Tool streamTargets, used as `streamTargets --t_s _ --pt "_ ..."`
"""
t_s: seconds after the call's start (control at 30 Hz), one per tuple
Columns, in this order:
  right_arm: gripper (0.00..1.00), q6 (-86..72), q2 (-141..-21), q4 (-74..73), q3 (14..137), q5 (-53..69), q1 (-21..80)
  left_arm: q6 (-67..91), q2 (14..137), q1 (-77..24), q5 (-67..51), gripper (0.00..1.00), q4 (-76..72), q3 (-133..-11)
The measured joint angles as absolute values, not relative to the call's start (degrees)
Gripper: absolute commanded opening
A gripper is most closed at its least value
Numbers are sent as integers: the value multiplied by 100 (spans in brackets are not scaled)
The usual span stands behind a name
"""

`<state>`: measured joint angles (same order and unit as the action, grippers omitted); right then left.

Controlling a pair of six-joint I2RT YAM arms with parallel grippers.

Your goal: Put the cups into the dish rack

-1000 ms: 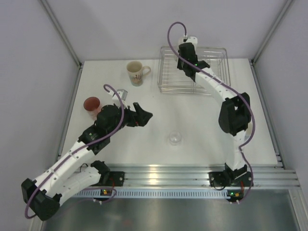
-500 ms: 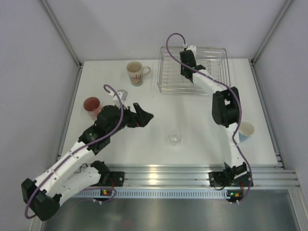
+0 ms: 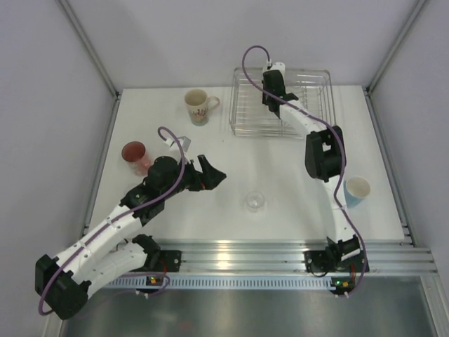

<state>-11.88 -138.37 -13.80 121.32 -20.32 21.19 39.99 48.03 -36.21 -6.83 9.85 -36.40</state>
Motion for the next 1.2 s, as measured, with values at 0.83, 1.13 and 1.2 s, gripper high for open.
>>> streamTargets --t_s 0.83,1.13,1.2 --pt "16 -919 -14014 -1216 12184 -2283 2056 4038 4560 -3623 -687 95 899 -3640" --pt "28 -921 -14029 -974 12149 -2290 2038 4086 4449 -3623 -659 95 902 -3640" --pt "31 -917 -14029 -792 12149 -2305 2036 4086 4418 -3623 -659 95 904 -3640"
